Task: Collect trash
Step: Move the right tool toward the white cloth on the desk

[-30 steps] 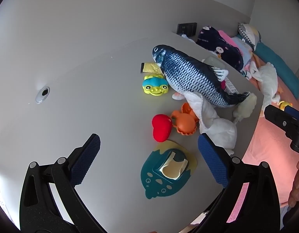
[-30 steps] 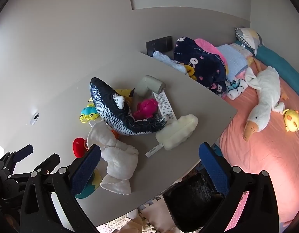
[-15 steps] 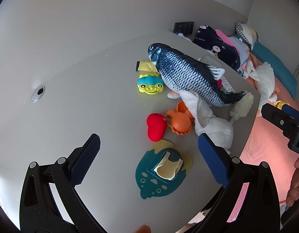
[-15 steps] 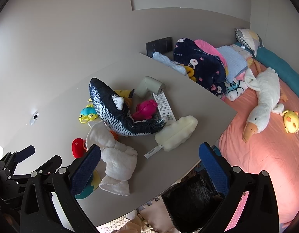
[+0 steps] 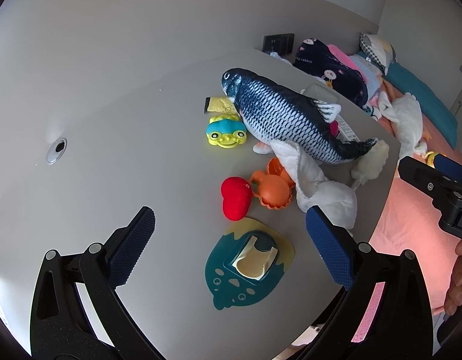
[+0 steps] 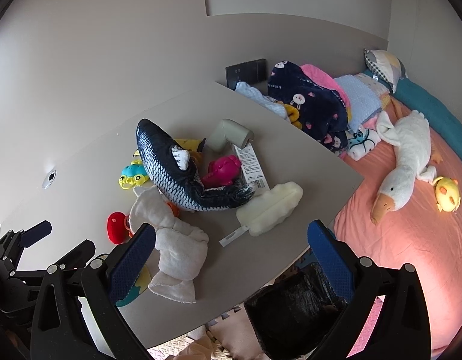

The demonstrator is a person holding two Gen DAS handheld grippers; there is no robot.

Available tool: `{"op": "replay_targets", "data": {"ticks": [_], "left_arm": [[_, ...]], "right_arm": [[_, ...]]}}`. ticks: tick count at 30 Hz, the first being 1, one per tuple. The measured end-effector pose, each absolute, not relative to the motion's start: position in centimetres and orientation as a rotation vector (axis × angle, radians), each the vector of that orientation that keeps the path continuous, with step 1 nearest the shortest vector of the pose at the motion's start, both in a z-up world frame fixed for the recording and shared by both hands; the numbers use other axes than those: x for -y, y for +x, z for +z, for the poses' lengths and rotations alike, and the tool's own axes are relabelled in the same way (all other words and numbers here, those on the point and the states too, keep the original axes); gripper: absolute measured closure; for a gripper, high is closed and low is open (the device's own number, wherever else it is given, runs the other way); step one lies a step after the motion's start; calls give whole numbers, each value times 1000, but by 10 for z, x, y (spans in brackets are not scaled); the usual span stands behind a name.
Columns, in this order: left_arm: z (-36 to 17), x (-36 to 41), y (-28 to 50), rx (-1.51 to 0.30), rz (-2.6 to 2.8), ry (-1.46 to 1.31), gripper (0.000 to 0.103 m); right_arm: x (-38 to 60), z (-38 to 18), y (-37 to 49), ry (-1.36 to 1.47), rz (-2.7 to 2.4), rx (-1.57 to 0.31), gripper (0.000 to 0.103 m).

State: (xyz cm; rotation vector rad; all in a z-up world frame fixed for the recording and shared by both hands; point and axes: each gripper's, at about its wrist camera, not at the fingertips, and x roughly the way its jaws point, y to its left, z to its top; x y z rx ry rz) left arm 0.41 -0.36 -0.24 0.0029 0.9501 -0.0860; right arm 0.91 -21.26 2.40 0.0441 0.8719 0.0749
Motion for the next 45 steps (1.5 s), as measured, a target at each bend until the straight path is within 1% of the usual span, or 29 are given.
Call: {"op": "replay_targets", "data": {"ticks": [19,34,39,45], "left_arm": [[-5,5,6,-957,-108,-25,6],[-9,14,5,-957,-143,5,6],[-18,17,1,-976,-183,21,6],[-42,22,-5,-1022,-190,75,6]], "right_arm": [[217,22,12,65,77,-883,2],[220,21,13,70,78,-889,2],[224,17,14,85,85,-897,2],[230,8,13,130,108,-919,2]]}}
